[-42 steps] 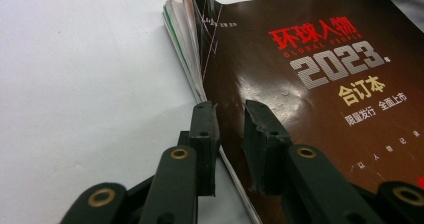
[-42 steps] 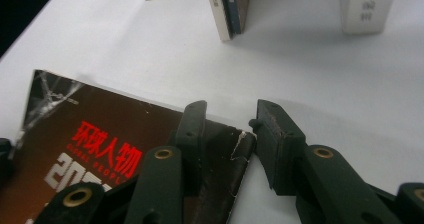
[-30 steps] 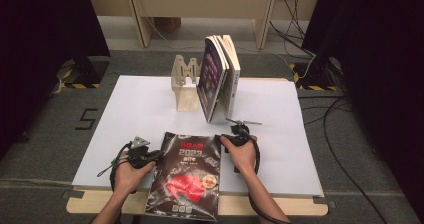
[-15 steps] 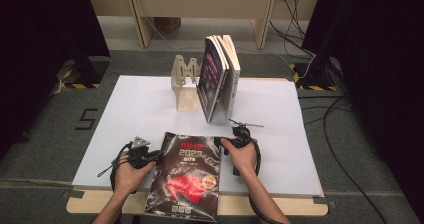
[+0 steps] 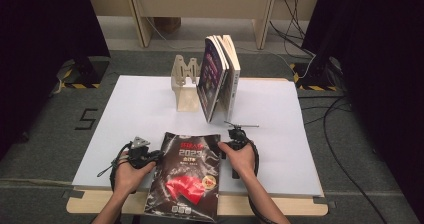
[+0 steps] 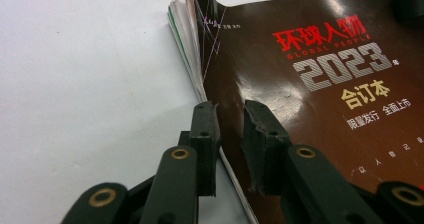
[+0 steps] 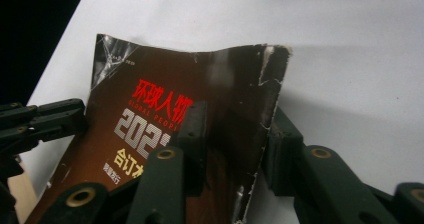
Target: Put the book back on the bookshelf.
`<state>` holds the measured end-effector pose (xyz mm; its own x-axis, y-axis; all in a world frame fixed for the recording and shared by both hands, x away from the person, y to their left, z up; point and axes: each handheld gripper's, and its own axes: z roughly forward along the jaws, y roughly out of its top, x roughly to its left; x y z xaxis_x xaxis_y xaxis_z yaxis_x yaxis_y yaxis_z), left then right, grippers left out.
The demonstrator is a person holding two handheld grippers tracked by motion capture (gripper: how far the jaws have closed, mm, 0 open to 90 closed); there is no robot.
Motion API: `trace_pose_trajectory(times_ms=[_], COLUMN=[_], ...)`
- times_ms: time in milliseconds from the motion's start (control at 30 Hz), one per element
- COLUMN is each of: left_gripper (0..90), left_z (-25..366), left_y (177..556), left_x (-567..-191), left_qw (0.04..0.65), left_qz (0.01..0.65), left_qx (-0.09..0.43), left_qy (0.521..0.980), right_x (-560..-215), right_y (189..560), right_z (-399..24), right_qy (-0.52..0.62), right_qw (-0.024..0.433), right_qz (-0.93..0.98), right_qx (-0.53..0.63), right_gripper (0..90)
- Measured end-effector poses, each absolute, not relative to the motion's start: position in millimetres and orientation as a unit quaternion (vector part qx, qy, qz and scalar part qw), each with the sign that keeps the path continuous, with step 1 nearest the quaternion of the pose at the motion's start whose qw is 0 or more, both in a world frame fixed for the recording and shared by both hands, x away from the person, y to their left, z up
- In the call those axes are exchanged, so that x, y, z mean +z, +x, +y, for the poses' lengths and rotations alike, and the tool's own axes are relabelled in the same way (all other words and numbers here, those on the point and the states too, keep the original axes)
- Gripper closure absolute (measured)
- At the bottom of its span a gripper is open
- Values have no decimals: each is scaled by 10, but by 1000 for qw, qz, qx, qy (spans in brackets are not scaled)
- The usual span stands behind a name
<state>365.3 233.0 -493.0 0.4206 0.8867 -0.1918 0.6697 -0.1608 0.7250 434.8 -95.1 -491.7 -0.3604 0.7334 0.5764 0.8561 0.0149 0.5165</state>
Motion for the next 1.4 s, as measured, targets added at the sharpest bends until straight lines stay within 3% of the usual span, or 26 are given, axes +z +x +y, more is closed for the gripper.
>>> trace_pose_trajectory(times_ms=[267, 467, 867, 1400], left_gripper=[734, 616, 488, 478], left_z=[2349, 2397, 2561, 2623], left_y=[3658, 3669, 3639, 3615], left_x=[-4926, -4894, -4636, -4436], left_qw=[387, 393, 434, 464], left_qz=[515, 516, 518, 511], left_qx=[137, 142, 188, 207], left_qy=[752, 748, 712, 693], right_x=[-4801, -4701, -4347, -3921], right_y=[4344, 4315, 4256, 4281], right_z=[-949, -919, -807, -657], right_qy=[-546, -538, -508, -468], right_qw=[69, 72, 57, 12], right_qz=[-719, -713, -704, -694], right_qx=[-425, -444, -493, -547], right_gripper=[826, 871, 877, 878])
